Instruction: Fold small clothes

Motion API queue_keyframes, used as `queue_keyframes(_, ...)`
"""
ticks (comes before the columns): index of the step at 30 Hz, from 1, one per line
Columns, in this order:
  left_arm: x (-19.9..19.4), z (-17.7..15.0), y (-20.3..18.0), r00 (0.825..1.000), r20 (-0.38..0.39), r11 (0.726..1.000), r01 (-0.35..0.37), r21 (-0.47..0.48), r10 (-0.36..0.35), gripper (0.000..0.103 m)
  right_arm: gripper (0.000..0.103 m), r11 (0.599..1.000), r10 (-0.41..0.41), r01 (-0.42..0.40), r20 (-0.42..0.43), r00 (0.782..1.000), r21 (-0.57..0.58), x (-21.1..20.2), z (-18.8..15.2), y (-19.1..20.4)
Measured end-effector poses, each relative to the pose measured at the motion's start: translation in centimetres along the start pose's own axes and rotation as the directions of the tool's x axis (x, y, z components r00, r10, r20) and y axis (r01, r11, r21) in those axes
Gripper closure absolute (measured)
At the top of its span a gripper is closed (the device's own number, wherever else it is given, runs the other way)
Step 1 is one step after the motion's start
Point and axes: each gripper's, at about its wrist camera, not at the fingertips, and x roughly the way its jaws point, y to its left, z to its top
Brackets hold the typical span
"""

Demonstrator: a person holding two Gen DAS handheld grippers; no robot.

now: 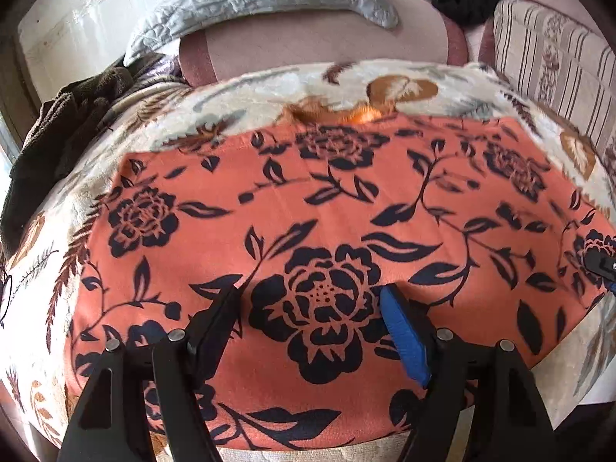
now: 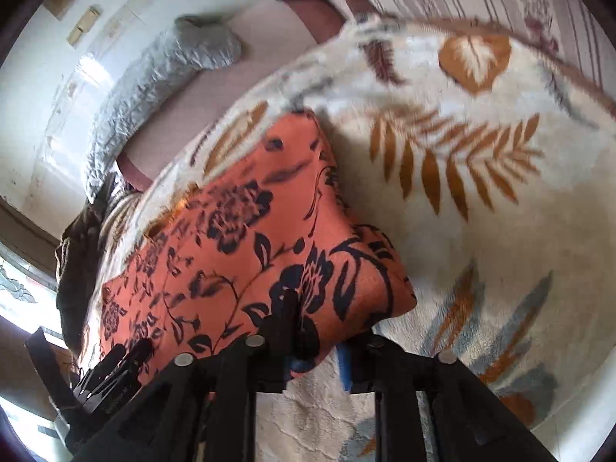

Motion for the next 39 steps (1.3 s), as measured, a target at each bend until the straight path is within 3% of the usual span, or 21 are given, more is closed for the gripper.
queue_keyframes(2,-0.3,0.1,0.2,1.000,0.011,1.000,0.007,-0.014,-0.007,0.025,0.070,0.986,0.116,-0.112,-0.028,0.993,0.123,-0.4,0.1,-2.9)
queue_keyframes(4,-0.2,0.1,0.5,1.000,0.007,0.999,0.024,-0.027,-0.024,0.025,0.049,0.972,0.156,-0.156,0.018,0.988,0.178,-2.5,0.7,-4.8)
queue_keyframes(6,-0.3,0.0,0.4,1.000,0.013,1.000,0.023,-0.016,-0.023,0.025,0.041,0.961,0.206,-0.214,0.063,0.977,0.174,-4.2,2.5,-5.8)
queue_keyframes(10,-0.3,0.0,0.6,0.999,0.014,0.999,0.031,-0.018,-0.031,0.025,0.040,0.930,0.357,-0.354,-0.010,0.934,0.099,-2.1,8.8,-4.9)
queue_keyframes(12,-0.2,0.0,0.7,0.999,0.014,0.999,0.039,-0.019,-0.038,0.024,0.040,0.926,0.376,-0.372,-0.105,0.921,0.061,1.2,12.2,-3.9)
queue_keyframes(14,-0.2,0.0,0.7,0.999,0.015,0.999,0.042,-0.017,-0.041,0.024,0.040,0.948,0.319,-0.313,-0.153,0.935,0.064,4.2,14.3,-3.2)
queue_keyframes(17,-0.2,0.0,0.7,0.999,0.017,0.999,0.038,-0.016,-0.038,0.024,0.047,0.966,0.257,-0.258,-0.275,0.927,0.031,8.3,15.1,-1.8)
queue_keyframes(18,-0.2,0.0,0.7,0.999,0.018,0.999,0.038,-0.016,-0.038,0.024,0.084,0.970,0.224,-0.242,-0.288,0.931,-0.026,8.8,15.1,-0.7)
queue_keyframes(19,-0.2,-0.1,0.7,0.999,0.020,0.999,0.038,-0.015,-0.038,0.023,0.092,0.975,0.153,-0.191,-0.285,0.946,-0.111,8.8,15.0,0.7)
queue_keyframes(22,-0.1,-0.1,0.7,0.999,0.028,0.999,0.039,-0.014,-0.039,0.022,0.093,0.958,0.030,-0.078,-0.175,0.984,-0.276,6.9,14.5,3.8)
queue_keyframes(24,-0.1,-0.2,0.7,0.999,0.034,0.999,0.035,-0.017,-0.035,0.021,0.093,0.969,-0.004,-0.022,-0.103,0.995,-0.245,6.4,14.5,3.3)
queue_keyframes(25,-0.1,-0.2,0.7,0.999,0.034,0.999,0.033,-0.018,-0.032,0.021,0.093,0.973,-0.042,0.014,-0.117,0.992,-0.229,7.4,14.5,2.8)
queue_keyframes(26,-0.1,-0.2,0.6,0.999,0.033,0.999,0.030,-0.017,-0.029,0.021,0.091,0.979,-0.057,0.025,-0.154,0.986,-0.204,8.6,14.2,1.9)
queue_keyframes(29,-0.1,0.0,0.8,0.999,0.019,0.999,0.036,-0.016,-0.036,0.021,0.077,0.997,0.014,-0.021,-0.088,0.996,-0.078,6.6,14.1,0.2)
queue_keyframes(30,-0.2,0.2,0.8,0.999,0.011,0.999,0.040,-0.015,-0.039,0.021,0.068,0.997,0.017,-0.020,-0.046,0.999,-0.071,5.1,13.9,0.2)
queue_keyframes(31,-0.3,0.3,1.0,0.999,0.004,0.999,0.043,-0.017,-0.043,0.021,0.048,0.997,0.012,-0.012,0.000,1.000,-0.080,3.3,13.5,0.2)
queue_keyframes(33,-0.9,0.5,1.5,0.999,-0.007,0.998,0.050,-0.043,-0.050,0.021,0.029,0.996,0.019,-0.012,0.078,0.997,-0.088,0.0,12.2,1.1)
queue_keyframes(36,-2.5,-0.1,2.4,0.998,0.008,0.995,0.057,-0.078,-0.057,0.021,0.029,0.982,0.142,-0.139,0.019,0.990,-0.124,-3.2,8.5,2.9)
queue_keyframes(39,-3.7,-1.1,3.0,0.999,0.009,0.995,0.054,-0.080,-0.053,0.021,0.028,0.937,0.331,-0.338,-0.083,0.940,-0.088,-3.9,3.4,3.8)
